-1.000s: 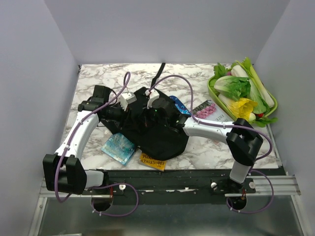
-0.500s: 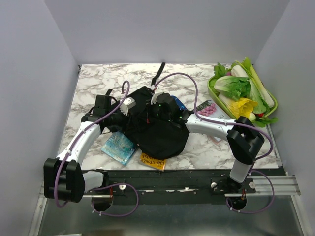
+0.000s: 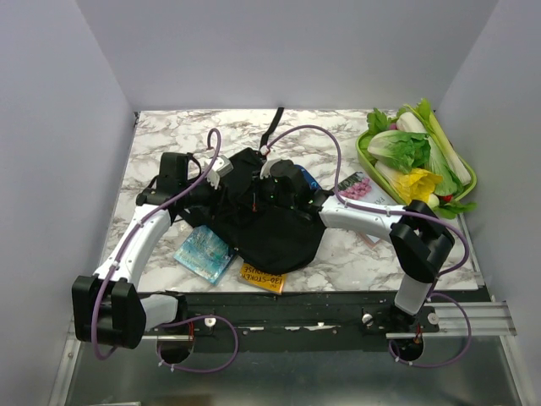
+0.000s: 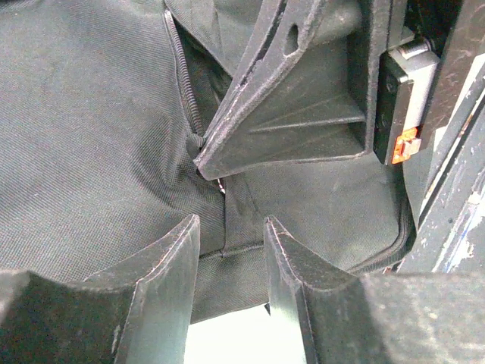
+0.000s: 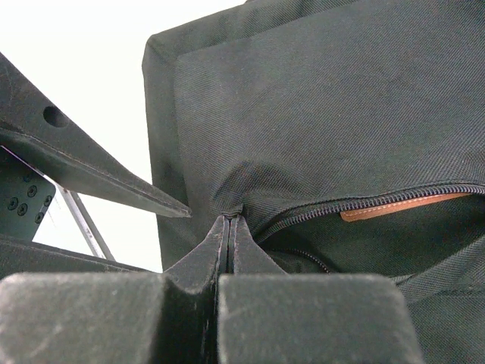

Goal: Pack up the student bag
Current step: Zip the student bag at the center of the board.

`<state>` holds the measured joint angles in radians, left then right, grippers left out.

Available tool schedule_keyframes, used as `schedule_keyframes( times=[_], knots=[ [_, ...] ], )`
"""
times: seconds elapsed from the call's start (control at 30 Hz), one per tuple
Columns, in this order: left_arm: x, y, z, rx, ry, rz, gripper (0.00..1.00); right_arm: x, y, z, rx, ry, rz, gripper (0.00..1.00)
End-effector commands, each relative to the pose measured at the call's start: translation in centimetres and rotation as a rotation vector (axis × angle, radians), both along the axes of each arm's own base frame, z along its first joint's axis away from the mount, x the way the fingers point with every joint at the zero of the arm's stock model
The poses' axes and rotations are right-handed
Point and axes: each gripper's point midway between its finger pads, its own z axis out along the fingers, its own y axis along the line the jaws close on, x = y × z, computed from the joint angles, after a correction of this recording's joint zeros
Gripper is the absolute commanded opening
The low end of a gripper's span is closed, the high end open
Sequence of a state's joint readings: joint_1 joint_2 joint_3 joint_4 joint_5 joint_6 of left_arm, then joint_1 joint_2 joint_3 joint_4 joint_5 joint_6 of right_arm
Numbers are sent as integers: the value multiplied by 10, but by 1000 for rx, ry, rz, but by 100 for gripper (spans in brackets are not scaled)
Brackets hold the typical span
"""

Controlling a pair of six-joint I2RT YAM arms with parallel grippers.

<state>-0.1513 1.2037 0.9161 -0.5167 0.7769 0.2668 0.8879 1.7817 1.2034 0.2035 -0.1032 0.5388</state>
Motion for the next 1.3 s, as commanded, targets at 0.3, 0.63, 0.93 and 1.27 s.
schedule_keyframes(
  times=[0.3, 0.63, 0.93, 1.27],
  knots=[
    [-9, -7, -34, 50, 1, -96, 47, 3, -5, 24, 69, -26, 2, 1],
    [-1, -15, -51, 87, -40, -88, 48, -1, 0, 26, 94, -13, 29, 1],
    [-1, -14, -63, 137, -69, -66, 7, 1, -2, 23, 81, -10, 17, 1],
    [-5, -13, -46, 126, -56, -47, 0, 28, -20, 6, -3, -3, -83, 1]
  ],
)
